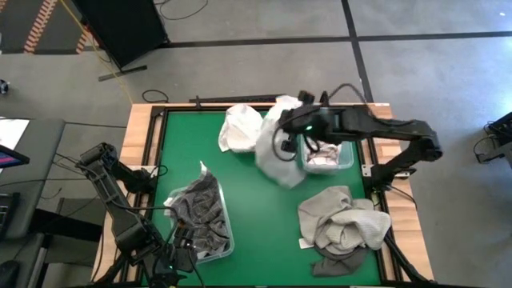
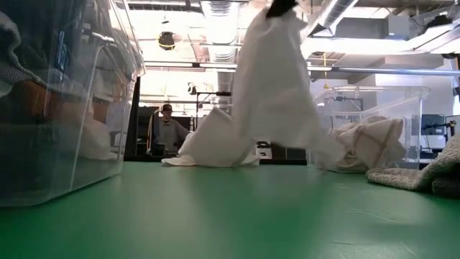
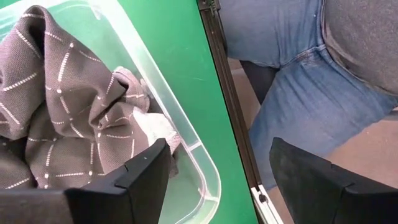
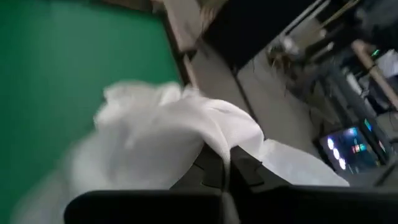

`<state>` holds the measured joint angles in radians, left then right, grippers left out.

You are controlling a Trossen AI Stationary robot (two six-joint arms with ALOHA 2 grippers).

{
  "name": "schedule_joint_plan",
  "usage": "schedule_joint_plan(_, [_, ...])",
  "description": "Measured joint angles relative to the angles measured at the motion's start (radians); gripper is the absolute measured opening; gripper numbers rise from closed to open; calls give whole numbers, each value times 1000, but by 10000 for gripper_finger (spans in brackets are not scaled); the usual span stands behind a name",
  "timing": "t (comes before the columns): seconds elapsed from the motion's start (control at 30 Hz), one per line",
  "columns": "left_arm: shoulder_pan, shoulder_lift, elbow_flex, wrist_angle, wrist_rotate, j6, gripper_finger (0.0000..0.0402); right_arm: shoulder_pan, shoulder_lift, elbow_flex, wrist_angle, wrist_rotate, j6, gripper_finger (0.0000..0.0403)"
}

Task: Sort towels by color in basket
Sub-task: Put the white towel into the top transparent bin

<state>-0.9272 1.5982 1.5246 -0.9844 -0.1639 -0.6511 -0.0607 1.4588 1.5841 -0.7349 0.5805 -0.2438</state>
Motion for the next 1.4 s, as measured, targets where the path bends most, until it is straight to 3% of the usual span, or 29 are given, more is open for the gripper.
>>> schedule_joint_plan(0.07, [0,0,0,-3,-6,0,264,-8,-25,0,31,-53,-15,19])
schedule_joint_plan(0.23, [0,0,0,-21,-23,0,264,-35,-7,2,26,-313,-3,19])
schedule_joint_plan(0.53, [0,0,0,-22,-27,-4,264,-20,269,0,-115,-496,-11,27])
schedule_joint_plan(0.77, [0,0,-1,-23,-28,-5,264,-6,471,-2,-120,-521,-49,25])
schedule_joint_plan(1.0, [0,0,-1,-29,-32,-7,264,-21,527,-1,-132,-533,-15,31])
schedule_joint_plan(1.17, [0,0,-1,-29,-42,-8,264,-19,526,0,-129,-533,6,93])
schedule_joint_plan(1.4, [0,0,-1,-30,-47,-14,264,-5,526,-57,-89,-531,30,268])
